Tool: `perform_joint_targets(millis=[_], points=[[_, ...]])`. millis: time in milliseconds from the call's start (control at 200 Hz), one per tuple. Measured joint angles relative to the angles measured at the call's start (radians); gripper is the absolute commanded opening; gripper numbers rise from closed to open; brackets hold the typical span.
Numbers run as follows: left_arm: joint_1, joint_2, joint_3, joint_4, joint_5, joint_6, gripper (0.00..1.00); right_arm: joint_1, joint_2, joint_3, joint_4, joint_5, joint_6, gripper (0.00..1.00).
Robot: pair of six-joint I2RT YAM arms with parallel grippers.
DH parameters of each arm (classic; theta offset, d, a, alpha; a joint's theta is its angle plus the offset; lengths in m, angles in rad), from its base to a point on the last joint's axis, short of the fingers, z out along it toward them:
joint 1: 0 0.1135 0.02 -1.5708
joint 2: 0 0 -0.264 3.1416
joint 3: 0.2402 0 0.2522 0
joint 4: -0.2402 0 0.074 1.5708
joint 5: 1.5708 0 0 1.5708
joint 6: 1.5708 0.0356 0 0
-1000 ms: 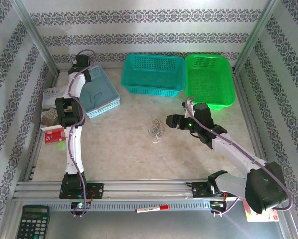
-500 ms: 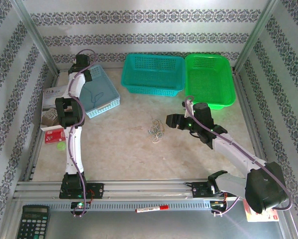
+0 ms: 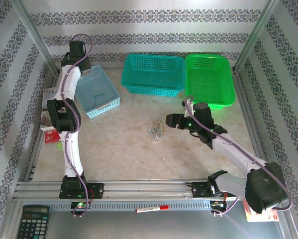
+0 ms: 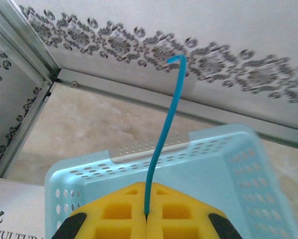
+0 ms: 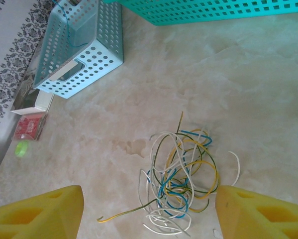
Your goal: Untangle the cables
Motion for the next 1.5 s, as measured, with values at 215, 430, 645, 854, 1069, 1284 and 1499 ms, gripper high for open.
perform_joint_targets(millis=[215, 430, 645, 854, 1069, 1284, 1499], points=[[-0.021, -0.153, -0.280, 0.053, 0.050, -0.030, 0.00, 0.000, -0.015, -0.014, 0.019, -0.008, 0.004, 0.71], [-0.022, -0.216, -0.549, 0.099, 0.111, -0.059, 0.00, 0.000, -0.028, -0.030, 0.035, -0.014, 0.005, 0.71], [-0.022, -0.216, -0.651, 0.110, 0.155, -0.063, 0.00, 0.000, -0.049, -0.045, 0.038, -0.014, 0.008, 0.71], [-0.022, -0.204, -0.632, 0.109, 0.167, -0.063, 0.00, 0.000, -0.067, -0.055, 0.039, -0.014, 0.011, 0.71], [-0.022, -0.174, -0.621, 0.100, 0.168, -0.060, 0.28, 0.000, -0.080, -0.069, 0.039, -0.013, 0.015, 0.71], [-0.022, -0.177, -0.621, 0.090, 0.172, -0.056, 0.65, 0.000, -0.080, -0.069, 0.038, -0.013, 0.015, 0.71], [-0.022, -0.200, -0.530, 0.053, 0.195, -0.055, 0.76, 0.000, -0.080, -0.069, 0.038, -0.013, 0.015, 0.71]])
